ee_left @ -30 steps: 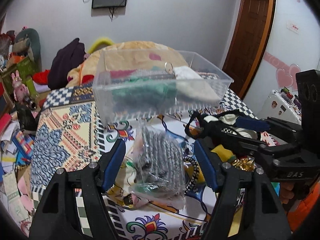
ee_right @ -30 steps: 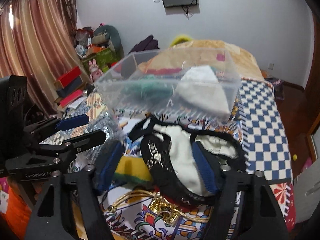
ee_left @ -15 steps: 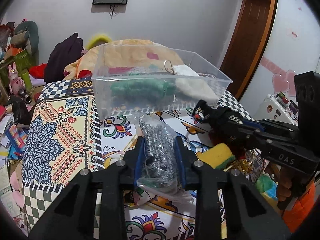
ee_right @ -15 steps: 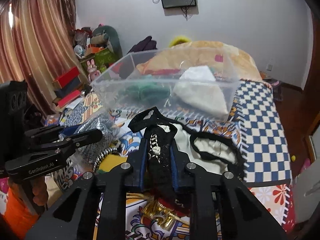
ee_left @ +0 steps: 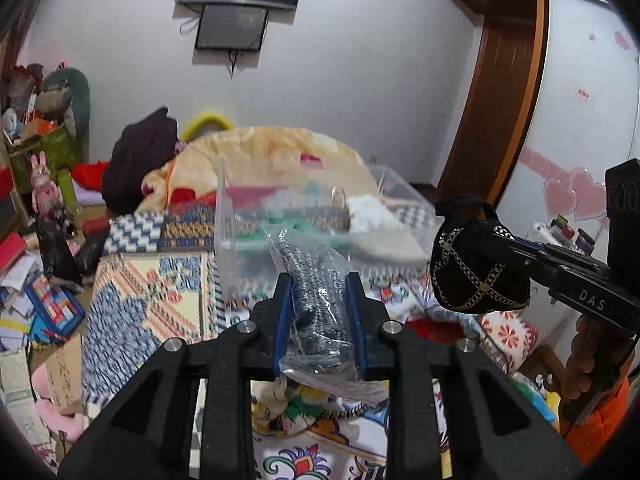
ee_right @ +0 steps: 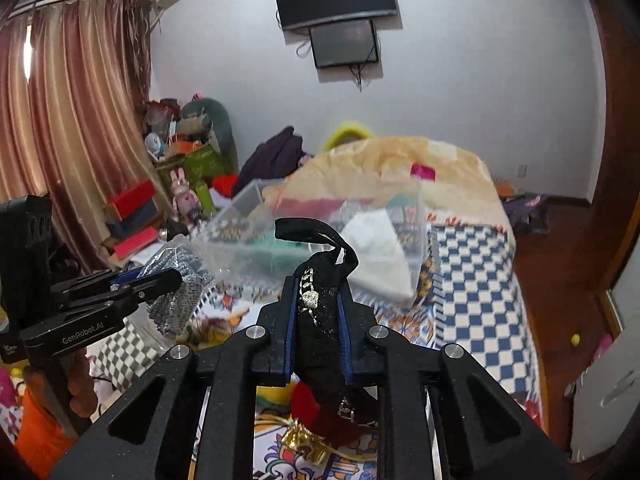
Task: Organize soft objects
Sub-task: 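Place the grey mesh bag in the box with the left gripper while the right drops the black bag in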
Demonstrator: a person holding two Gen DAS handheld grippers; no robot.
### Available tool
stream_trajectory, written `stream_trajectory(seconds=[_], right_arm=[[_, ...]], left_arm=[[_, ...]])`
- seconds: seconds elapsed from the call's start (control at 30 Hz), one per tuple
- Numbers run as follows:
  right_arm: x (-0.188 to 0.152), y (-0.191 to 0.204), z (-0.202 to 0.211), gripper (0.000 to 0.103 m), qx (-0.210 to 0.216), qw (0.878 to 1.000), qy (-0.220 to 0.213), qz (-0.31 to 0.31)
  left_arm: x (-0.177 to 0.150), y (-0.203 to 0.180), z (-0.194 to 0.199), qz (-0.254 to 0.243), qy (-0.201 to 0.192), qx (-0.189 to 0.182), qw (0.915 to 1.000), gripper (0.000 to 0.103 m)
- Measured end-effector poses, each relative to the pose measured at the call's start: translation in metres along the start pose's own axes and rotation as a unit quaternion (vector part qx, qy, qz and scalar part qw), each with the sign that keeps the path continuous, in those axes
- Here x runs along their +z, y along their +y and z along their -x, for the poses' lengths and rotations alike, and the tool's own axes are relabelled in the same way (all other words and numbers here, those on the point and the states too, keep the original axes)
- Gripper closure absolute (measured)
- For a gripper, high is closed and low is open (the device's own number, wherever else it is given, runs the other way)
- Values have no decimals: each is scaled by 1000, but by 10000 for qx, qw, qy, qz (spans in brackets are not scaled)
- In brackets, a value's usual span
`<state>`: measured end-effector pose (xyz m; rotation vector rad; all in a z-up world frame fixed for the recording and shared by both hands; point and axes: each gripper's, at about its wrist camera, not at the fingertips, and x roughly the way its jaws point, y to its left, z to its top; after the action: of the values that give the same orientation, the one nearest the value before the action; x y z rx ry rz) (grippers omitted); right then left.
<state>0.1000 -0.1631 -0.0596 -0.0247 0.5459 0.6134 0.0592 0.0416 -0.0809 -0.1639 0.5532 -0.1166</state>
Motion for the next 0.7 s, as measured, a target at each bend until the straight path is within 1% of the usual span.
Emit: stream_trajectory(seconds=[0.13, 0.27, 0.4, 0.43, 0.53, 0.7], right_arm=[[13, 3, 10, 87, -47, 9996, -253, 94], [27, 1, 14, 88, -13, 9988, -489, 53], [42, 4, 15, 88, -15, 9971, -759, 88], [47, 5, 15, 88, 0, 9966, -817, 88], [60, 7, 9, 87, 24, 9954, -954, 122], [70, 16, -12, 87, 134, 9953, -931, 245]], left_arm=[[18, -1, 8, -23, -272, 59, 9996, 77], [36, -1, 14, -67, -533, 167, 9984, 77], [49, 3, 11, -80, -655, 195, 9976, 77], [50, 4, 10, -84, -667, 199, 9975, 77], [59, 8, 1, -132, -692, 371, 9968, 77], [71, 19, -25, -127, -536, 573, 9968, 77]])
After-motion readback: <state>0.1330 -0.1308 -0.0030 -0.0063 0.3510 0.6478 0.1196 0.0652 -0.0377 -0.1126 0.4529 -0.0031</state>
